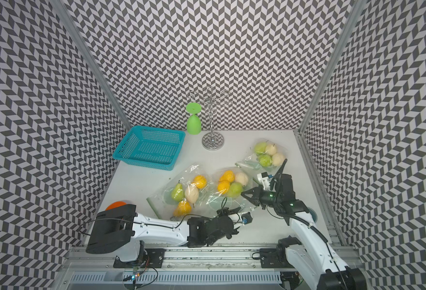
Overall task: Open the zip-top bag and take out the pear
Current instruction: Pick up the zipper food storage bag at the center of the board.
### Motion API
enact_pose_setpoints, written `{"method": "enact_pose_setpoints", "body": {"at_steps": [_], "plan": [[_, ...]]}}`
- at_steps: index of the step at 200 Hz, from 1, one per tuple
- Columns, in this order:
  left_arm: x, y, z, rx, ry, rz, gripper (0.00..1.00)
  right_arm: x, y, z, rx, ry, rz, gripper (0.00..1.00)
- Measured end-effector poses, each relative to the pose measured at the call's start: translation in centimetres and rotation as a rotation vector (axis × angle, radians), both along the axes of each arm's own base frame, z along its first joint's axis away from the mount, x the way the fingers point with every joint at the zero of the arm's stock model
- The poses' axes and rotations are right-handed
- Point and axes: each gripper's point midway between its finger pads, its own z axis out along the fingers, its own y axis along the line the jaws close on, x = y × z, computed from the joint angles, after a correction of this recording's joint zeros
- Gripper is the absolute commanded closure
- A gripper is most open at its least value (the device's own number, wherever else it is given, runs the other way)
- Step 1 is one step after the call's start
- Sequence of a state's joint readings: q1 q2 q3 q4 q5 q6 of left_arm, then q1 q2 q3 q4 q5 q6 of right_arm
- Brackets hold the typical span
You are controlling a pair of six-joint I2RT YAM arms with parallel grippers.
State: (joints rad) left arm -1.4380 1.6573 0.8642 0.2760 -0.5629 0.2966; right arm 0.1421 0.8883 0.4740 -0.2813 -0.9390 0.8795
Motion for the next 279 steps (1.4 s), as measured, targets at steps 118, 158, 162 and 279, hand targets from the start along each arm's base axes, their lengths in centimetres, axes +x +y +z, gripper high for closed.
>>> {"method": "enact_pose_setpoints", "body": {"at_steps": [118, 158, 162, 279], "plan": [[3.6, 1.8, 5.0, -0.077, 0.131, -0.066, 1.0, 3.0, -0.7, 4.0, -0.031, -0.157, -0.016, 0.27], [5.7, 3.2, 10.2, -0.182, 0.166, -0.095, 1.0, 5.3, -2.1, 5.5, -0.094, -0.28, -0.039, 0.26], [5.9, 3.2, 10.3, -0.183, 0.171, -0.098, 1.0, 5.4, -2.2, 5.8, -0.105, -0.298, -0.037, 0.26], [11.2, 6.1, 12.1, -0.198, 0.347, -0.161, 1.0, 3.5, -2.8, 15.1, -0.336, -1.113, -0.023, 0.28]]}}
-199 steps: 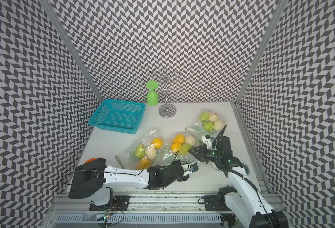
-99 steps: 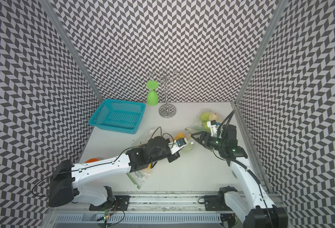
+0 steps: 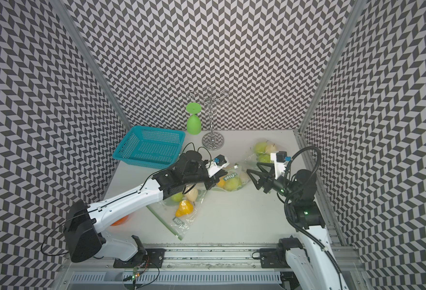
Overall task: Open the zip-top bag and take out the pear
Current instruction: Pick up the zipper food storage bag at the center of the board.
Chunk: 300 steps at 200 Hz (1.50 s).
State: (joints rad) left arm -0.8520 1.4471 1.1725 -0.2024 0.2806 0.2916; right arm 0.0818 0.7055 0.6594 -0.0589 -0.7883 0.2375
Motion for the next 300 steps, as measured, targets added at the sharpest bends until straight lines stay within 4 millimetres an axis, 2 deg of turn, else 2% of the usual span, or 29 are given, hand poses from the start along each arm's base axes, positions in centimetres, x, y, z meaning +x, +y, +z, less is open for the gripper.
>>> {"method": "enact_pose_setpoints", "body": {"at_steps": [40, 60, 109, 177, 211, 238, 266, 300], "plan": [[-0.2, -0.4, -1.4, 0.029, 0.047, -0.04, 1.0, 0.9, 3.5, -1.7, -0.094, -0.01, 0.111, 0.3], [-0.1, -0.1, -1.8, 0.04, 0.063, -0.038, 1.0, 1.1, 4.7, -1.9, -0.133, -0.03, 0.145, 0.33], [0.7, 0.6, -1.9, 0.038, 0.075, -0.024, 1.0, 1.7, 4.5, -1.9, -0.168, -0.073, 0.12, 0.3], [0.4, 0.9, -2.2, 0.055, 0.083, -0.041, 1.0, 2.8, 4.7, -2.4, -0.175, -0.074, 0.112, 0.29], [0.4, 0.9, -2.2, 0.055, 0.087, -0.044, 1.0, 2.6, 5.6, -3.1, -0.155, -0.06, 0.182, 0.37], [0.5, 1.3, -2.4, 0.06, 0.093, -0.037, 1.0, 2.0, 5.9, -3.8, -0.141, -0.035, 0.217, 0.49], [0.9, 1.7, -2.4, 0.062, 0.096, -0.027, 1.0, 1.8, 6.0, -4.0, -0.13, -0.028, 0.23, 0.55], [1.2, 2.2, -2.2, 0.059, 0.097, -0.016, 1.0, 1.6, 6.2, -4.0, -0.118, -0.016, 0.242, 0.68]]}}
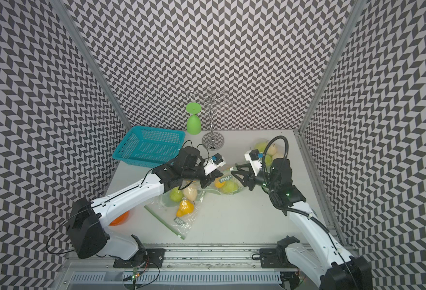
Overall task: Open the zip-top bag and take out the pear
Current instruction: Pick up the zipper food storage bag at the center of the board.
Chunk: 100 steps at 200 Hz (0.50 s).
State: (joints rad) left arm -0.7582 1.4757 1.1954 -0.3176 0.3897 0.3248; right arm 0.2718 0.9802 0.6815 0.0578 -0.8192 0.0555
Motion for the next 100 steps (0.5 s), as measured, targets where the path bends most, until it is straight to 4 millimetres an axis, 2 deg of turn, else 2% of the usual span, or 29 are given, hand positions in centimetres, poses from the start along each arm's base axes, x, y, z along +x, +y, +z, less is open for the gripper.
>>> {"method": "enact_pose_setpoints", "body": {"at_steps": [59, 75, 83, 89, 94, 100], "plan": [[0.08, 0.25, 0.4, -0.007, -0.005, 0.004, 1.0, -0.1, 0.08, 0.34, 0.014, -0.003, 0.01, 0.99], [0.04, 0.23, 0.41, -0.008, -0.004, 0.002, 1.0, -0.13, 0.1, 0.37, 0.015, -0.002, 0.012, 1.0], [0.03, 0.22, 0.41, -0.008, -0.004, 0.001, 0.92, -0.13, 0.1, 0.36, 0.015, -0.001, 0.011, 1.0], [-0.01, 0.21, 0.43, -0.009, -0.004, -0.001, 0.78, -0.12, 0.1, 0.36, 0.015, -0.001, 0.011, 1.0], [-0.04, 0.19, 0.45, -0.011, -0.002, -0.002, 0.6, -0.12, 0.1, 0.37, 0.015, -0.002, 0.011, 1.0], [-0.13, 0.12, 0.53, -0.016, 0.0, -0.007, 0.48, -0.12, 0.1, 0.36, 0.015, -0.001, 0.011, 1.0]]}}
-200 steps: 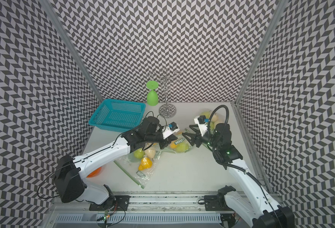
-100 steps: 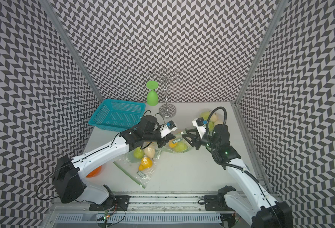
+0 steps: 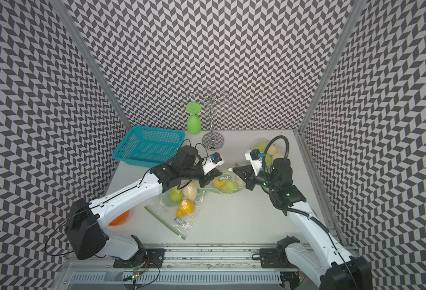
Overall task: Open the zip-top bag and take out the pear
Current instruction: Pick up the zipper food storage bag at the center of the board, then unzip the zipper on the zipper food storage bag.
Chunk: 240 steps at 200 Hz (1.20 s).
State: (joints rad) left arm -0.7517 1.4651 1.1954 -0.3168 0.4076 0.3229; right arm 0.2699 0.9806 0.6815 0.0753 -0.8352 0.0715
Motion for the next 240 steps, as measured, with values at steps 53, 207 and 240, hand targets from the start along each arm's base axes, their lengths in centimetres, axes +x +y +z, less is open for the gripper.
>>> {"method": "enact_pose_setpoints", "body": {"at_steps": [53, 207, 240], "plan": [[-1.7, -1.3, 3.4, -0.122, 0.005, -0.102, 0.3, 0.0, 0.0, 0.0, -0.001, 0.0, -0.003, 1.0], [-1.7, -4.1, 4.3, -0.114, -0.005, -0.269, 0.68, -0.3, 0.0, 0.2, 0.004, -0.006, 0.011, 1.0], [-1.7, -4.0, 4.1, -0.109, -0.006, -0.272, 0.82, -0.3, 0.0, 0.1, 0.004, -0.004, 0.011, 1.0]]}}
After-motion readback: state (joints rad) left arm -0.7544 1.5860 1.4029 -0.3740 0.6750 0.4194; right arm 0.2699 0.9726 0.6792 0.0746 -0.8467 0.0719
